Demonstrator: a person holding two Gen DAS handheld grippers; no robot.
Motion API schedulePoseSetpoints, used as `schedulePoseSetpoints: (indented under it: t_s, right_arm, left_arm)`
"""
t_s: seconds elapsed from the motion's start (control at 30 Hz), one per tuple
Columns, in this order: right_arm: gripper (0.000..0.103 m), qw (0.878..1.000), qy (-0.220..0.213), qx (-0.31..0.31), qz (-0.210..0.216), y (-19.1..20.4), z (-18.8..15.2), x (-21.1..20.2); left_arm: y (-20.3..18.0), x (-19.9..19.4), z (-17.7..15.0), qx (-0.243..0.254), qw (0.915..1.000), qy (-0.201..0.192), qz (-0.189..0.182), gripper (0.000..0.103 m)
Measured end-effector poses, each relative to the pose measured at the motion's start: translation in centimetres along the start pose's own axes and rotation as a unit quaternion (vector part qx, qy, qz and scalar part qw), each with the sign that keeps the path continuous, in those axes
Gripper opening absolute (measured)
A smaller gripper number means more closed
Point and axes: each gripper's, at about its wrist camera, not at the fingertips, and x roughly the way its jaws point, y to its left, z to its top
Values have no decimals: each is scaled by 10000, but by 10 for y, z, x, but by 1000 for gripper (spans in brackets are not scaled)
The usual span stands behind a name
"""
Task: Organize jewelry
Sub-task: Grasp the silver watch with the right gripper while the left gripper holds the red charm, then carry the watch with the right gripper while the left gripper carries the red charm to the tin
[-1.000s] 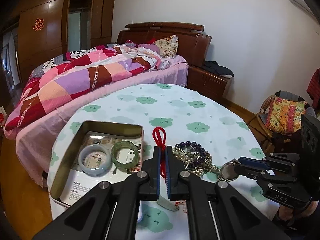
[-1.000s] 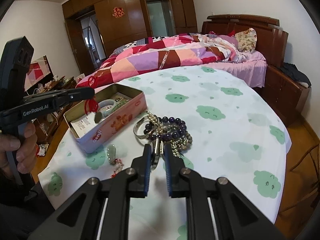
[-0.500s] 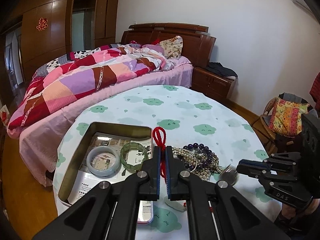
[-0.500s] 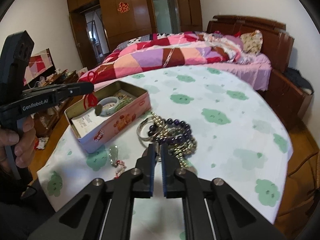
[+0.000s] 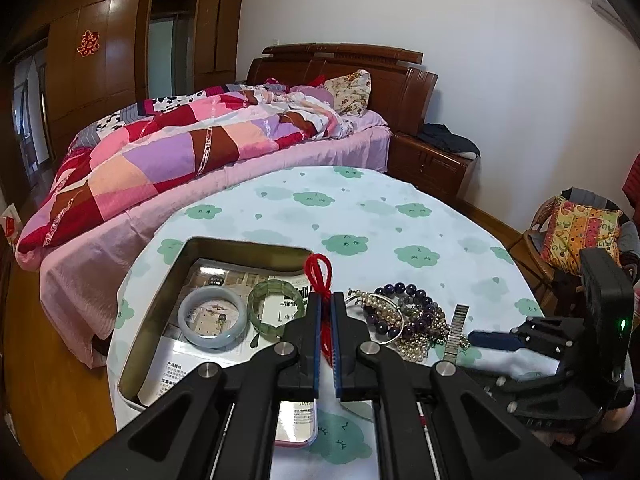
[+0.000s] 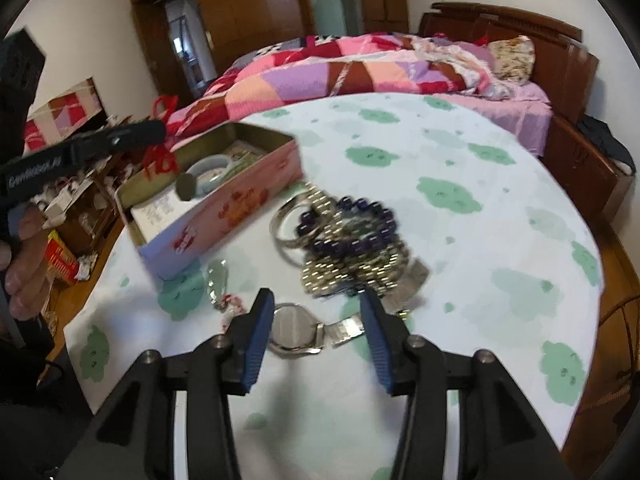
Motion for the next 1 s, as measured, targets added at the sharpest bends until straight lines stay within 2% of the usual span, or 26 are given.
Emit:
schedulePoseSetpoints:
  t_s: [0.17, 0.27, 0.33, 0.4, 0.7, 1.0]
  right_arm:
    - [52, 9991, 311, -240, 170, 16, -4, 19]
    - [55, 9980, 508, -375, 27, 22, -7, 32]
    - [57, 9977, 492, -454, -62, 23, -7, 34]
    - [41, 9975, 503, -459, -186, 22, -7, 35]
    - [39, 9990, 318, -294, -112, 17, -12, 23]
    - [39, 9996, 10, -262, -78, 23, 1, 7]
  left_arm:
    - [0, 3, -4, -19, 10000, 50, -7, 3]
    - [0, 3, -4, -10, 10000, 53, -20, 3]
    - [0, 3, -5, -19, 10000, 58, -19, 3]
    - [0, 3, -5, -23, 10000, 64, -15, 3]
    - [1, 3, -5, -37, 10000, 51, -14, 3]
    - [3, 1, -1, 4, 10000, 16, 16, 3]
